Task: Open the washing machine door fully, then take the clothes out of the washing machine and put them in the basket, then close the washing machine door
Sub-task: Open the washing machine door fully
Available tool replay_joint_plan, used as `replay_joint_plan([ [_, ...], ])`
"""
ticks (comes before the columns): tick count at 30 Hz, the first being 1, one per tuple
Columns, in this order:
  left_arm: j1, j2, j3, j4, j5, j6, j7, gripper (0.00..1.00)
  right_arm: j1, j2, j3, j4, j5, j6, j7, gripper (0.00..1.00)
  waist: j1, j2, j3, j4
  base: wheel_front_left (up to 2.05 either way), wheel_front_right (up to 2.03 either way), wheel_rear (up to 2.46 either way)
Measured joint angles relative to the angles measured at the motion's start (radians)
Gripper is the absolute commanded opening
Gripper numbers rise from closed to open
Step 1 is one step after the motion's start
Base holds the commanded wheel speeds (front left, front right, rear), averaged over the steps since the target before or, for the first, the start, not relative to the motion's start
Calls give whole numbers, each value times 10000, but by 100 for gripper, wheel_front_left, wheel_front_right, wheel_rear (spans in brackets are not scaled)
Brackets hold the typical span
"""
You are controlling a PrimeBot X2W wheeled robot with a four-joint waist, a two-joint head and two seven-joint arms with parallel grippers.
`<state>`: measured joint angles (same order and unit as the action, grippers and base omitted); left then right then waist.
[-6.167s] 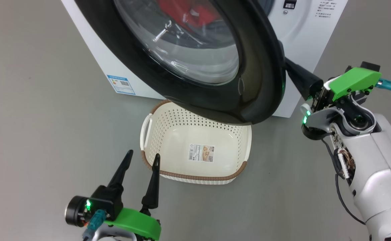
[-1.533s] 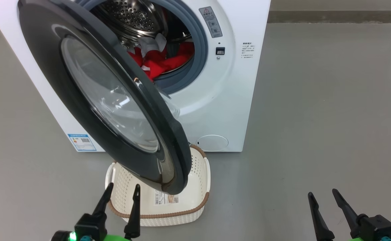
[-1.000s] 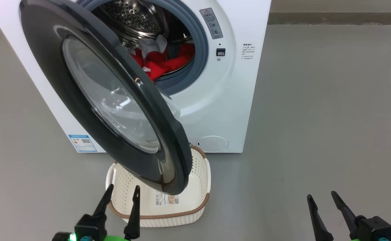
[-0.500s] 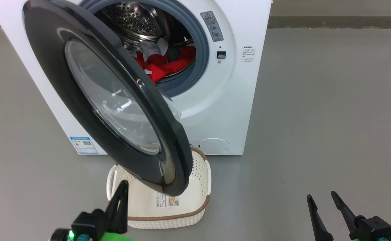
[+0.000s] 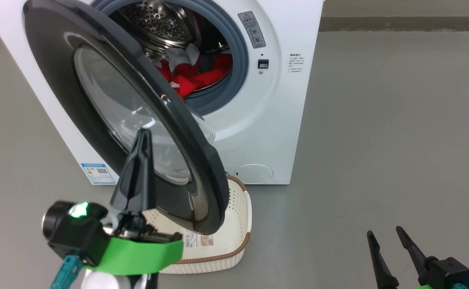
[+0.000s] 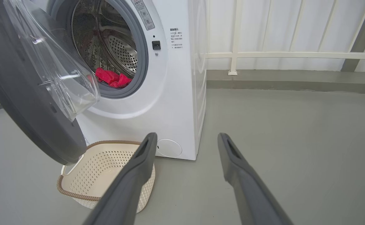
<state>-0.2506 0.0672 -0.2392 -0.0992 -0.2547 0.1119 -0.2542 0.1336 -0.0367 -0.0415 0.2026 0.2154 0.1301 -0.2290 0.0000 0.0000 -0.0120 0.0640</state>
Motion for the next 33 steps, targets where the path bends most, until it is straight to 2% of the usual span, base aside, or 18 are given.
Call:
replay_joint_plan([
  [6, -712, -165, -932, -366, -27, -343, -31, 0, -53, 2, 125, -111, -2, 0, 0, 100, 0, 1, 36, -127, 0, 0, 0],
  [9, -988, -190, -1668, -247, -393, -510, -31, 0, -150, 0, 151, -140, 0, 0, 0, 100, 0, 0, 57, -183, 0, 0, 0],
  [14, -1228, -192, -3087, 616, -1371, -491, -38, 0, -150, 0, 230, -128, 0, 0, 0, 100, 1, 0, 86, -327, 0, 0, 0],
  [18, -1360, -190, -3860, 1580, -2188, -297, 79, 0, -150, 0, 232, -94, 0, 0, 0, 100, 0, 0, 131, -444, 0, 0, 0],
  [23, -1713, -194, -4163, 3012, -2769, -52, 337, 0, -151, 0, 245, -58, 0, 0, 0, 100, 0, 0, 219, -547, 0, 0, 0],
  [33, -2488, -197, -4136, 5405, -3329, 127, 405, 0, -316, 0, 334, 67, 0, 0, 0, 100, 0, 0, 348, -687, 0, 0, 0],
])
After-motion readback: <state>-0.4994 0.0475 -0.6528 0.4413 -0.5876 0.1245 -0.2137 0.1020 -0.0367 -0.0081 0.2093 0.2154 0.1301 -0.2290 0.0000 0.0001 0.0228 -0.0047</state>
